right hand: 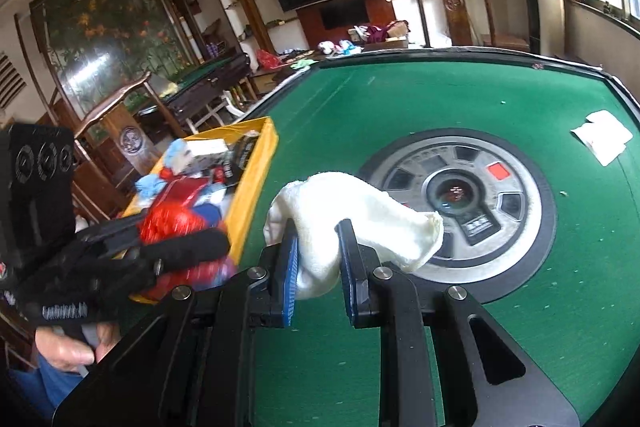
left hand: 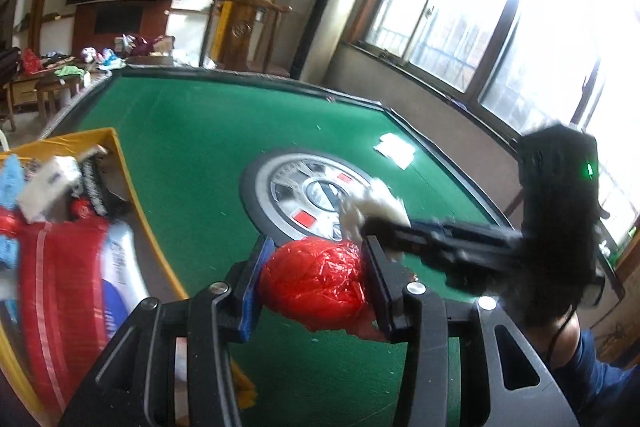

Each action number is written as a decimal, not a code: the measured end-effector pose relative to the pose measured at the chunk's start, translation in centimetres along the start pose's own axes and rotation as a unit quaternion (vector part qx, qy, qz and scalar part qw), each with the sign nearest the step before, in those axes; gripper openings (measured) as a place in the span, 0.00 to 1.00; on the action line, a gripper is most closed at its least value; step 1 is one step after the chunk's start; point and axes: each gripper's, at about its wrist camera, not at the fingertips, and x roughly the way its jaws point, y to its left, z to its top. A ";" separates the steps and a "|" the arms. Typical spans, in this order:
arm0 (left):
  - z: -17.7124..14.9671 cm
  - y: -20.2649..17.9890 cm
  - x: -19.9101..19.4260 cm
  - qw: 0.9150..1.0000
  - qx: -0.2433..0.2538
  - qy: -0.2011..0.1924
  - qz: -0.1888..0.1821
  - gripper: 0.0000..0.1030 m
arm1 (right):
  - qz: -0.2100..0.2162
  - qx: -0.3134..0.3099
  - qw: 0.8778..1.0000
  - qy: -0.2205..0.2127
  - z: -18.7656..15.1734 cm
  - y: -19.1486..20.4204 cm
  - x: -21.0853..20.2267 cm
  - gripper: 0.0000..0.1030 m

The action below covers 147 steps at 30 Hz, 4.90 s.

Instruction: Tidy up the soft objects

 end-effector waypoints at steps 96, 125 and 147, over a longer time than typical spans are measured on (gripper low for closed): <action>-1.3 9.8 -9.1 0.928 -0.056 -0.136 0.342 0.77 | 0.064 -0.077 0.995 0.012 -3.3 10.5 4.2 0.57; -6.8 1.7 -11.9 0.872 -0.023 -0.132 0.471 0.80 | 0.064 -0.103 0.993 0.002 -7.0 8.0 0.8 0.83; -7.3 2.7 -8.7 0.871 -0.042 -0.098 0.479 0.80 | 0.059 -0.067 0.996 -0.001 -7.2 6.6 0.4 1.00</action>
